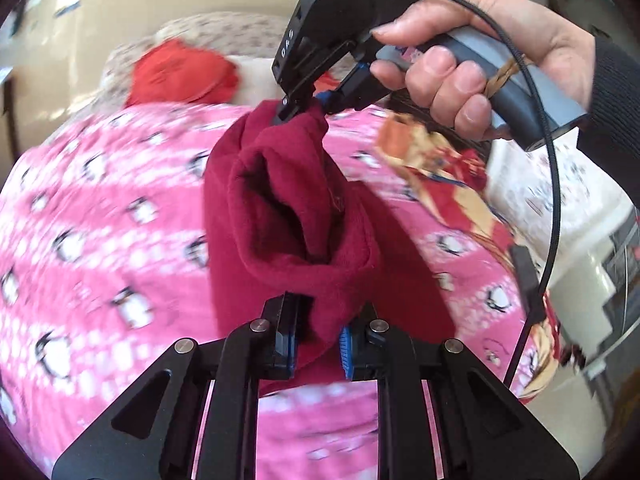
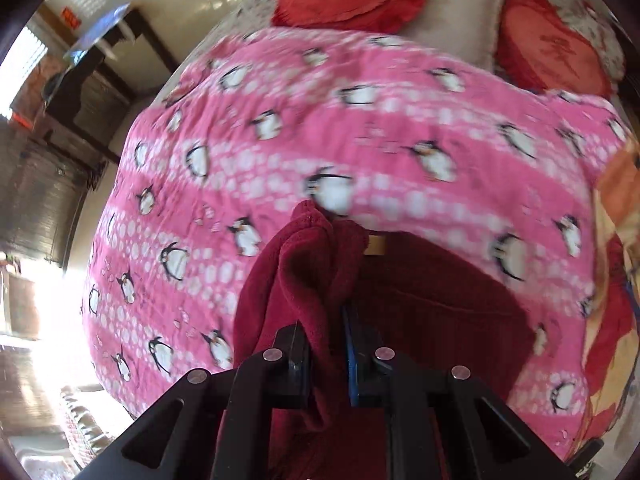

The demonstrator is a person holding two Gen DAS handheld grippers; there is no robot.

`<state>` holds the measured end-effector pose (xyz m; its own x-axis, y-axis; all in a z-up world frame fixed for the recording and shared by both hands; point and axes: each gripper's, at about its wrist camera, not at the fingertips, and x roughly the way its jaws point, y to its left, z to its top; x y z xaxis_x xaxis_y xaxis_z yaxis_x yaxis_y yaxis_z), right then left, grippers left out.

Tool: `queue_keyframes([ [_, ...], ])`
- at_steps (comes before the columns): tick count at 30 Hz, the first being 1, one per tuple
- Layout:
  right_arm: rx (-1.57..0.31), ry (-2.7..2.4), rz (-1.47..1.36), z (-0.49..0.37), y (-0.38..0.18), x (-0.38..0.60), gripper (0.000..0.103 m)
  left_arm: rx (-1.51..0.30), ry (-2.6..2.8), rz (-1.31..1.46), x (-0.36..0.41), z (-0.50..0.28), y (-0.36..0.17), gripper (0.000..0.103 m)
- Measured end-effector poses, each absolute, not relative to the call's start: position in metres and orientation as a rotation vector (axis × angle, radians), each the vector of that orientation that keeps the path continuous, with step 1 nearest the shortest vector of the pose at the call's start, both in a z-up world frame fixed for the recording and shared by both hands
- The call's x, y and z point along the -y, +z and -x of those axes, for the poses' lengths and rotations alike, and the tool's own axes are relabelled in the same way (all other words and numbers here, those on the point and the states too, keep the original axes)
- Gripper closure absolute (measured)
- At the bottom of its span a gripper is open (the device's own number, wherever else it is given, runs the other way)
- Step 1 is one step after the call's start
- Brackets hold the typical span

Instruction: Fold small clothes

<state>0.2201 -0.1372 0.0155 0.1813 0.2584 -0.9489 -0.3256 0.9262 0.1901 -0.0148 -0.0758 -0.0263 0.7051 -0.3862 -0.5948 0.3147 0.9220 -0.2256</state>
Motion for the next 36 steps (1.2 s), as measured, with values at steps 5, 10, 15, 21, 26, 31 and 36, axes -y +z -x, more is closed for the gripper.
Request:
queue_keyframes([
  [5,-1.315,0.346,0.031,-0.221,0.015,0.213,0.091,-0.707,-0.466,0.088,0.124,0.008,-0.027,0.088],
  [10,-1.305,0.334,0.005,-0.225,-0.006,0.254,0.091,-0.754,-0.477,0.047,0.162,0.001,-0.043,0.088],
  [15,-1.256,0.261,0.077,-0.227,-0.048,0.274,0.091,-0.849,-0.492,0.022,0.174,0.000,-0.074,0.078],
  [21,-1.133,0.250,-0.029,-0.207,-0.041,0.308,0.080,-0.876,-0.553,0.037,0.140,0.034,-0.059,0.078],
  [26,-0.929,0.385,0.135,-0.144,0.008,0.301,0.079,-0.814,-0.459,0.108,0.083,0.024,-0.036,0.078],
  [31,-0.822,0.734,0.350,-0.067,0.016,0.253,0.079,-0.925,-0.473,0.116,0.080,-0.009,-0.072,0.078],
  [36,-0.982,0.678,0.487,-0.065,-0.070,0.249,0.079,-0.935,-0.476,0.156,0.080,-0.003,-0.097,0.077],
])
